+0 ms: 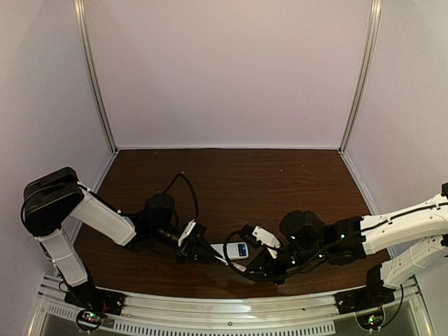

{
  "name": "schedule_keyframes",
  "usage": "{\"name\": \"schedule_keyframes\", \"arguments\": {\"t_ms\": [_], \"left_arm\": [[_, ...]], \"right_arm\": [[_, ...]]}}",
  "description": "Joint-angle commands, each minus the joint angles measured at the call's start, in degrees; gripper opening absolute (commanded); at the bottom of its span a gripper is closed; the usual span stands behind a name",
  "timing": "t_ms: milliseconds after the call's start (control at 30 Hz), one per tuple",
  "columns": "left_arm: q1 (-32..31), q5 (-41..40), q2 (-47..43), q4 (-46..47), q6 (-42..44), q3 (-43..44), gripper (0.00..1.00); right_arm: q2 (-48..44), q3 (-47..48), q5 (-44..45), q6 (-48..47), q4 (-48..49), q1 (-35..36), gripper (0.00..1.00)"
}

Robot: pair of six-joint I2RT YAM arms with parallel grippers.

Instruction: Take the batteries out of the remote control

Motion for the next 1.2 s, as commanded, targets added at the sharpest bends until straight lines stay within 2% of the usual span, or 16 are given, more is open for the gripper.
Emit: {"name": "schedule_keyframes", "arguments": {"t_ms": [0, 33, 67, 233, 333, 367, 467, 600, 800, 1167], "left_arm": [[-0.1, -0.9, 0.8, 2.7, 0.0, 1.0, 0.00], [-0.1, -0.6, 0.9, 3.1, -0.3, 1.0, 0.00], [-0.1, -0.6, 1.1, 3.6, -0.7, 0.9, 0.00], [0.0, -0.4, 2.4, 7.3, -4.0, 0.5, 0.00], [0.0, -1.0, 2.9, 9.0, -6.1, 0.3, 0.00], [0.0, -1.1, 3.0, 9.6, -6.8, 0.2, 0.00], [0.0, -1.1, 3.3, 11.5, -8.9, 0.1, 0.00], [0.3, -1.6, 3.8, 14.4, -12.1, 0.0, 0.00], [1.8, -0.6, 6.5, 24.3, -20.4, -0.8, 0.00], [5.5, -0.1, 9.0, 33.7, -32.8, 0.7, 0.00]], "right_arm": [[0.5, 1.0, 2.2, 1.1, 0.8, -0.3, 0.00], [0.5, 1.2, 3.0, 1.2, 0.5, -0.3, 0.00], [0.3, 1.3, 3.9, 1.2, 0.0, -0.4, 0.05], [-1.7, 0.5, 10.5, 1.4, 0.0, -0.3, 0.55], [-3.2, -0.3, 13.6, 0.9, 0.8, -0.3, 0.72], [-3.9, -1.0, 14.3, 0.6, 1.8, -0.3, 0.82], [-5.8, -2.7, 16.9, -0.3, 4.4, -0.3, 0.98], [-7.9, -5.6, 21.6, -3.0, 10.8, -0.2, 1.00], [-11.7, -10.6, 24.5, -6.0, 19.8, -0.2, 1.00], [-15.5, -14.1, 30.8, -7.7, 24.3, -0.1, 1.00]]}}
